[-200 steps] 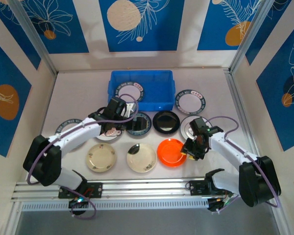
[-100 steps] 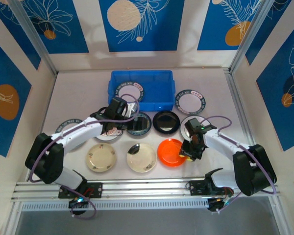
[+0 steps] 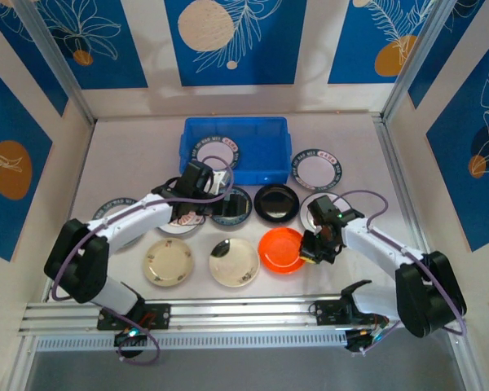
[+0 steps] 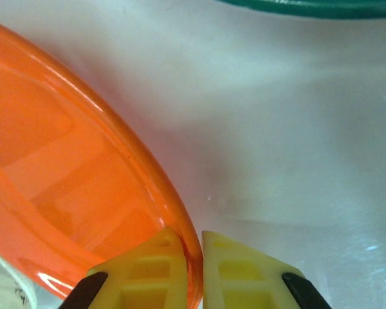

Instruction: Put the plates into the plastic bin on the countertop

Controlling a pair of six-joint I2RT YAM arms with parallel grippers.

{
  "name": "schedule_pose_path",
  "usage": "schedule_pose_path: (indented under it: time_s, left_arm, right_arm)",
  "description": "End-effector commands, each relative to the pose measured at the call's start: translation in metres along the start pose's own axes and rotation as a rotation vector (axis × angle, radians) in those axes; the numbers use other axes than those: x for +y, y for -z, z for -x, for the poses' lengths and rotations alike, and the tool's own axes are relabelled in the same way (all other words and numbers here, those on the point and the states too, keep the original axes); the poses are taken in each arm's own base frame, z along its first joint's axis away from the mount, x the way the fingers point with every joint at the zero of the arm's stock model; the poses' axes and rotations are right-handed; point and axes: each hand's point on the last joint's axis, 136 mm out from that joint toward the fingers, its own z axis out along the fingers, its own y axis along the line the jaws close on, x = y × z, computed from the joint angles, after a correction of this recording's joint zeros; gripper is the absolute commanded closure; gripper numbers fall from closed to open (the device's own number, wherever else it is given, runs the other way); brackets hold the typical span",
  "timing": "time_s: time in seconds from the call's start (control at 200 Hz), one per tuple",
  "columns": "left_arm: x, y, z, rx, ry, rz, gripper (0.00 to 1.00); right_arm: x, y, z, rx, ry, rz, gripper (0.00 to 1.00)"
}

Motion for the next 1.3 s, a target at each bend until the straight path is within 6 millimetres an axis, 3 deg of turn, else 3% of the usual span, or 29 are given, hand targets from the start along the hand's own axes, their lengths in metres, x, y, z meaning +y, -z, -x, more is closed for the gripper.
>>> schedule_pose_path:
  time_s: [0.0,0.29,0.455,0.655,0.785,0.895,0.985,1.06,1.156,1.221,1.296]
  left_arm:
    - [-0.015,-0.001,0.009,-0.007,-0.042,-0.041,0.07]
    - [-0.033,-0.005,0.020,-0.002,-0.049,-0.122,0.08]
    - [-0.048,-0.006,0.028,-0.017,-0.020,-0.216,0.11]
    - [-0.059,-0.008,0.038,-0.038,0.036,-0.312,0.22]
    - [-0.063,-0.005,0.041,-0.046,0.041,-0.332,0.37]
    - [-0.062,-0.002,0.044,-0.051,0.043,-0.340,0.70]
    - [-0.062,-0.002,0.044,-0.044,0.048,-0.351,0.78]
    - [-0.061,-0.002,0.043,-0.032,0.049,-0.350,1.00]
    - [-0.057,0.000,0.048,-0.038,0.055,-0.341,1.00]
    - [-0.053,0.004,0.054,-0.051,0.063,-0.325,1.00]
    - [-0.045,0.010,0.071,-0.089,0.073,-0.299,1.00]
  right_arm:
    - [-0.011,0.016,-0.006,-0.018,-0.032,-0.054,1.00]
    - [0.037,0.076,-0.007,-0.052,0.043,0.113,1.00]
    - [0.069,0.116,0.006,-0.125,0.116,0.192,1.00]
    - [0.107,0.136,0.022,-0.153,0.188,0.306,1.00]
    - [0.120,0.141,0.029,-0.169,0.206,0.351,1.00]
    - [0.130,0.147,0.037,-0.179,0.193,0.412,1.00]
    - [0.138,0.151,0.044,-0.192,0.187,0.462,1.00]
    - [0.143,0.150,0.049,-0.190,0.189,0.475,1.00]
    - [0.150,0.149,0.056,-0.193,0.199,0.483,1.00]
    - [0.148,0.148,0.065,-0.210,0.199,0.450,0.81]
    - [0.144,0.149,0.079,-0.241,0.193,0.398,0.68]
